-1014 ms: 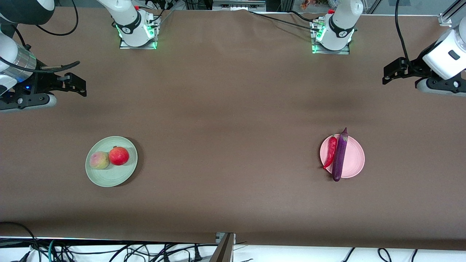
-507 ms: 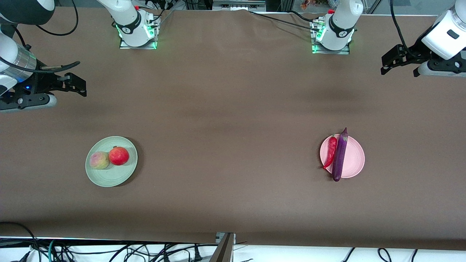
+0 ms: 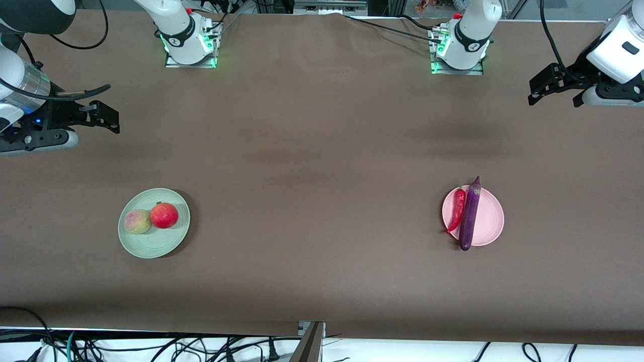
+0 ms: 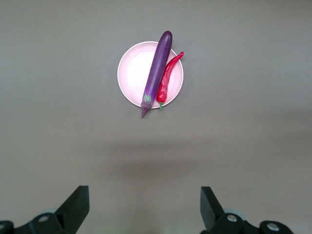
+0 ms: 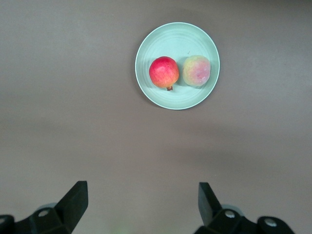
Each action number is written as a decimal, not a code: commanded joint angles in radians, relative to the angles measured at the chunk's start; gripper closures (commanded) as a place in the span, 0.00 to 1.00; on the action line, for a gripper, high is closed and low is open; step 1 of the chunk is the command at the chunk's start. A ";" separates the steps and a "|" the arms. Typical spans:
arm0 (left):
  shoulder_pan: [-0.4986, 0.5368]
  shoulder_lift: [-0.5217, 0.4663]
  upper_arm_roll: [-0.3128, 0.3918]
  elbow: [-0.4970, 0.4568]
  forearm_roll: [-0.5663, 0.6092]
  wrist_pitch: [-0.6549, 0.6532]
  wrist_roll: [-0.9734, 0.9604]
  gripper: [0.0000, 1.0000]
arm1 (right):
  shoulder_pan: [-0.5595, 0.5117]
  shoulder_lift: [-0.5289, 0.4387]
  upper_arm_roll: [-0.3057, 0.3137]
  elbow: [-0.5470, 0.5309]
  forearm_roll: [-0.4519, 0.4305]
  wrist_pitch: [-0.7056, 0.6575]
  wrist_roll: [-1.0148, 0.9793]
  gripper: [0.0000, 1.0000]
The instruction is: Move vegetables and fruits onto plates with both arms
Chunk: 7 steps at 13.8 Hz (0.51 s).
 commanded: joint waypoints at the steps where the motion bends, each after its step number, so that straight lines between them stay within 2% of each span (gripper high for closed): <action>1: -0.006 -0.007 0.013 0.006 0.002 -0.007 -0.010 0.00 | 0.001 0.006 0.000 0.018 -0.010 -0.010 0.003 0.00; 7: -0.006 -0.004 0.013 0.005 0.000 -0.007 -0.015 0.00 | -0.001 0.006 0.000 0.018 -0.007 -0.008 0.007 0.00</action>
